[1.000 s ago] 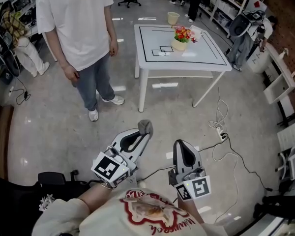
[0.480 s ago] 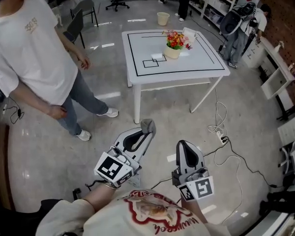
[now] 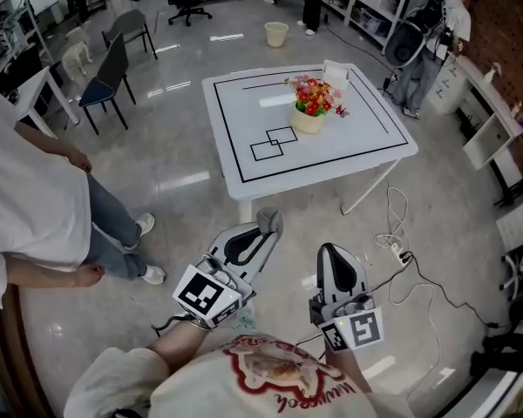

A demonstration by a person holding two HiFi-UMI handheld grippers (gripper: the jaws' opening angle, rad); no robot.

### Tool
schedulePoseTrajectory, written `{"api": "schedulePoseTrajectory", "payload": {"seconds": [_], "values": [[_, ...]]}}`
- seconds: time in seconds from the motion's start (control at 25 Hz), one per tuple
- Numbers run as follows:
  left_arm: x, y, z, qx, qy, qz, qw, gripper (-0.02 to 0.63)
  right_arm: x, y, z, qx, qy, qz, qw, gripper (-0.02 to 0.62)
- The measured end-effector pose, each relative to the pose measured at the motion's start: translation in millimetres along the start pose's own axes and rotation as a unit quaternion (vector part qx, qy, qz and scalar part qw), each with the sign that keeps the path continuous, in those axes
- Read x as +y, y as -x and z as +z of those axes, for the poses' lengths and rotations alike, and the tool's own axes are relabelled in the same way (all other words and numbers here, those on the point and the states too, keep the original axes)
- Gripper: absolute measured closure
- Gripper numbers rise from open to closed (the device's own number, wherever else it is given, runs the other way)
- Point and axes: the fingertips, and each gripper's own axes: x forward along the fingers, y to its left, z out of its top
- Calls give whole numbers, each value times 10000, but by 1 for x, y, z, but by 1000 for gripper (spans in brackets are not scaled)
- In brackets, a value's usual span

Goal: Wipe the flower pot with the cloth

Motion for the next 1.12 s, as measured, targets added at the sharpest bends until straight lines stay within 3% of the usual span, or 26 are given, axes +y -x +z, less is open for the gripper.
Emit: {"api": "schedulePoseTrajectory", "payload": {"seconds": [0.36,0.8,1.12], "values": [[74,-28,-5,128,149,-186,9996,563,-11,-77,-18,151,-4,-157,9998,598],[93,-40,-12,179,219,-222,9994,563,-19,-101,-19,130,4,-173,9998,598],[123,-76,-23,252,259,-106,9993,563,-53,-126,-32,188,-92,-248,9995,598]]}}
